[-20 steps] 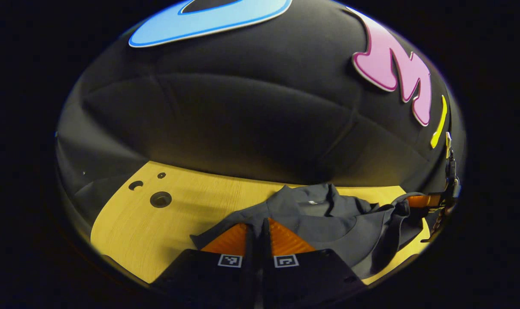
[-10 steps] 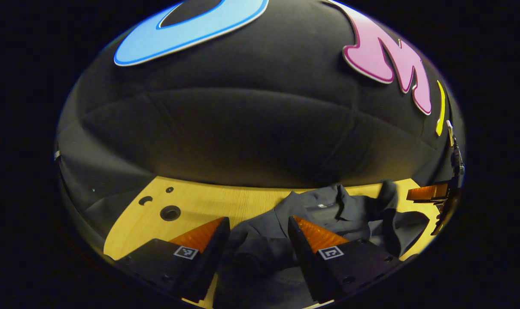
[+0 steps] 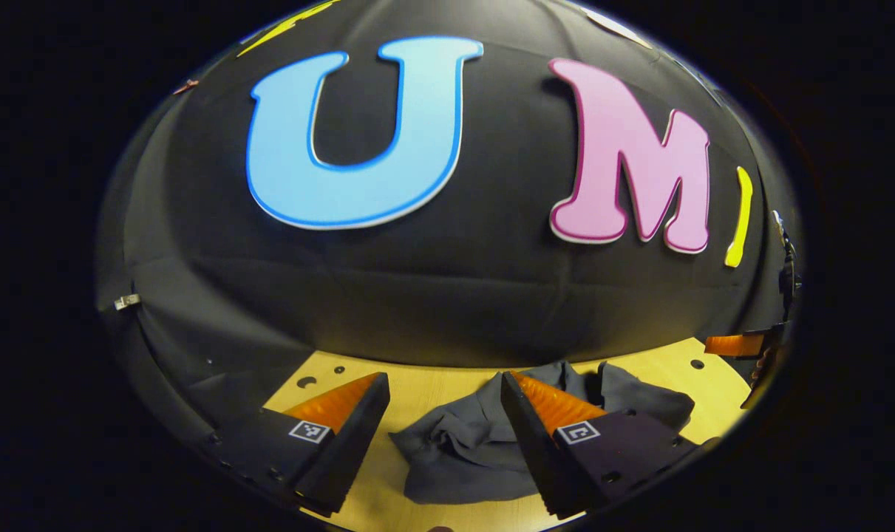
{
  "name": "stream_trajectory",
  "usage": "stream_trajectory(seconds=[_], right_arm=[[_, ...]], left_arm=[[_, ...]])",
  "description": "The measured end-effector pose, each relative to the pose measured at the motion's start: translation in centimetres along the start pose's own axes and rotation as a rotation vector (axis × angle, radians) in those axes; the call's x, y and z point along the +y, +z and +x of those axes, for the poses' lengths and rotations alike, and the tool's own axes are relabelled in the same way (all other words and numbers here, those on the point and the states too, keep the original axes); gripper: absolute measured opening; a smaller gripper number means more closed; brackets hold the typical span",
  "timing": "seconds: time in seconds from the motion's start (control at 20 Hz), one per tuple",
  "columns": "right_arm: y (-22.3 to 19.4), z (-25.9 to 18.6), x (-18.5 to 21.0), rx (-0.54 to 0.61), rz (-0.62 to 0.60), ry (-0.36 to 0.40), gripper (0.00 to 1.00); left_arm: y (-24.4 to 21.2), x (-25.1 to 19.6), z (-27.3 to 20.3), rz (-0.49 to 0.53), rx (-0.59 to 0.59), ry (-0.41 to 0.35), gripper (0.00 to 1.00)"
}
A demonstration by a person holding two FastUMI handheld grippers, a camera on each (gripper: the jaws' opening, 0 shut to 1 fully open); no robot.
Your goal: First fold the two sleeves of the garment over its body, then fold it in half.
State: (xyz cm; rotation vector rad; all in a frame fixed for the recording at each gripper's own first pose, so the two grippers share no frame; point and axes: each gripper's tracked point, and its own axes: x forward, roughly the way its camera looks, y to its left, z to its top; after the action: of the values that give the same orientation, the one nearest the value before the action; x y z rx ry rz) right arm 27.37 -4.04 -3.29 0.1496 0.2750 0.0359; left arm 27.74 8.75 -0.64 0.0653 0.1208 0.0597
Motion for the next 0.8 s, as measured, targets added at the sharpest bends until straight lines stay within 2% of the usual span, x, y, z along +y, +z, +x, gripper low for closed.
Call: stream_trajectory(seconds=[0.2,0.45,0.8], right_arm=[[0.0,-6.2,-0.7,-0.024,-0.071,-0.025,0.98],[-0.3,-14.8,-1.2,-0.096,-0.076,-0.059,0.99],[-6.5,-25.0,1.2,-0.053,-0.064,-0.029,0.98]], left_arm=[[1.9,0.1,-7.1,0.024,-0.082,0.035,0.95],[0.5,-0.3,-15.9,0.006,-0.084,0.035,0.95],[-3.9,-0.8,-24.0,-0.028,-0.053,0.005,0.95]])
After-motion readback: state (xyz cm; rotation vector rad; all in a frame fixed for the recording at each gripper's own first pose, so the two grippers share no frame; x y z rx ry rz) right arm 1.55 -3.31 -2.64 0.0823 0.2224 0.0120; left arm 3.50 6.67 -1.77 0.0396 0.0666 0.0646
